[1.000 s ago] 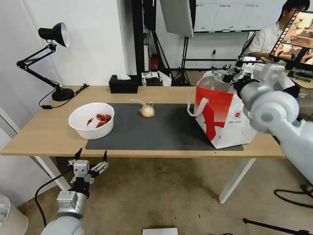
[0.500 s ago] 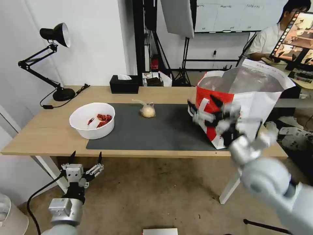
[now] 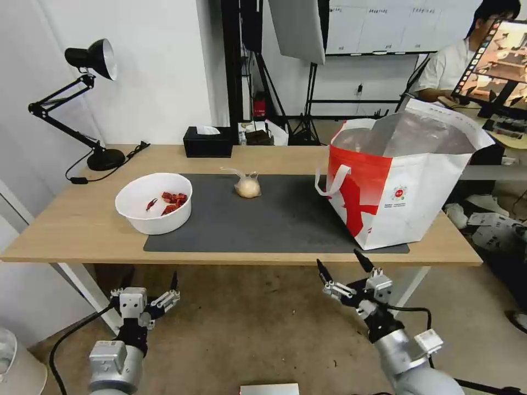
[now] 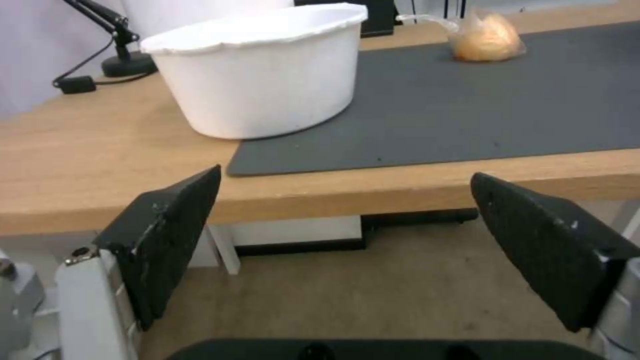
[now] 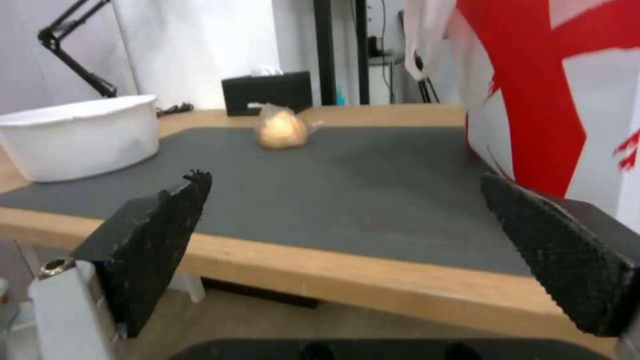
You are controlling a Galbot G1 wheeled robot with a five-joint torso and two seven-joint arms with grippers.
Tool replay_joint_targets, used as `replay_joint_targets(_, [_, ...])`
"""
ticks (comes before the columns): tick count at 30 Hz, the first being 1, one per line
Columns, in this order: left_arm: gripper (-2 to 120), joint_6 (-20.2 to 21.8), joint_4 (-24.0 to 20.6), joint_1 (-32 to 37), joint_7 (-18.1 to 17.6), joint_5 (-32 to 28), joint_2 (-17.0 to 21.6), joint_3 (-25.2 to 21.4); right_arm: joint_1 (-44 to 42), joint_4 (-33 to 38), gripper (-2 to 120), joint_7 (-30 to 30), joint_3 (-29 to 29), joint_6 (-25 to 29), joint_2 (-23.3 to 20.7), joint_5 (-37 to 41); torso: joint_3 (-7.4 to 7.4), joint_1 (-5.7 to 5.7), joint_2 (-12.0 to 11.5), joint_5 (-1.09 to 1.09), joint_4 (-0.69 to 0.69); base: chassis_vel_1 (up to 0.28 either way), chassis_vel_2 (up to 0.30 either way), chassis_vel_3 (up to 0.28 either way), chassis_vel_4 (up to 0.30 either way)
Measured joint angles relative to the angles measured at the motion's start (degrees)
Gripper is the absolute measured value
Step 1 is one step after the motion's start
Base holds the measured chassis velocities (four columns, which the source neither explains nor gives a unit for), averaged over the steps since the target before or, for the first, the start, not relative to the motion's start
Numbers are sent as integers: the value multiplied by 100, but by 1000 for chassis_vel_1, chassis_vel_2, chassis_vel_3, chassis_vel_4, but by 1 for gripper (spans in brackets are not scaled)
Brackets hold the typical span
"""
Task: Pick up the trash from the table and place it into the takeout bag.
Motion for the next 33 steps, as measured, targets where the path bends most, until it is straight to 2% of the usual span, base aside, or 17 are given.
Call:
replay_joint_targets(10, [100, -31, 53, -45, 13, -3, 1, 25, 145, -119, 100, 15, -73, -136, 62, 73, 0, 0, 0, 0, -1, 0, 0, 0, 0])
replay_joint_targets(14, [100, -38, 141, -216, 14, -39, 107, 133, 695, -299, 100, -109, -302, -217, -50, 402, 0, 0, 0, 1, 1, 0, 0, 0, 0])
replay_joint_targets(16, [100, -44, 197, -318, 14, -65, 170, 200, 1007, -418, 100, -176, -406, -234, -118, 553, 0, 1, 0, 0, -3, 0, 0, 0, 0])
replay_joint_targets(19, [100, -54, 222, -335, 11, -89, 188, 244, 2286, -1042, 100, -336, -1016, -376, -362, 901, 1, 2, -1, 3, 0, 0, 0, 0, 0])
replay_joint_targets(20, [100, -54, 222, -335, 11, -89, 188, 244, 2286, -1042, 100, -336, -1016, -376, -362, 901, 1, 2, -1, 3, 0, 0, 0, 0, 0])
replay_joint_targets(22, [100, -58, 209, -298, 9, -89, 163, 229, 3435, -1531, 100, -347, -1632, -477, -449, 1221, 1, 1, -1, -1, 2, 0, 0, 0, 0])
replay_joint_targets(23, [100, -58, 209, -298, 9, -89, 163, 229, 3435, -1531, 100, -347, -1632, -477, -449, 1221, 1, 1, -1, -1, 2, 0, 0, 0, 0])
replay_joint_targets(24, [100, -59, 202, -290, 9, -86, 151, 218, 3957, -1794, 100, -339, -1988, -548, -441, 1348, 1, 2, -1, -1, 3, 0, 0, 0, 0])
replay_joint_targets(27, [100, -62, 199, -279, 4, -71, 118, 189, 5096, -2608, 100, -246, -2761, -754, -161, 1431, 2, 2, -1, -2, 0, 0, 0, 0, 0])
replay_joint_targets(28, [100, -62, 199, -279, 4, -71, 118, 189, 5096, -2608, 100, -246, -2761, -754, -161, 1431, 2, 2, -1, -2, 0, 0, 0, 0, 0])
replay_joint_targets(31, [100, -64, 197, -256, 1, -64, 113, 164, 6011, -3371, 100, -113, -3270, -1008, 365, 1485, 2, 2, -2, 0, 0, 0, 0, 0, 0])
replay_joint_targets(33, [100, -66, 200, -252, -1, -62, 118, 157, 6208, -3538, 100, -66, -3367, -1101, 507, 1512, 1, 2, -1, -4, 1, 0, 0, 0, 0])
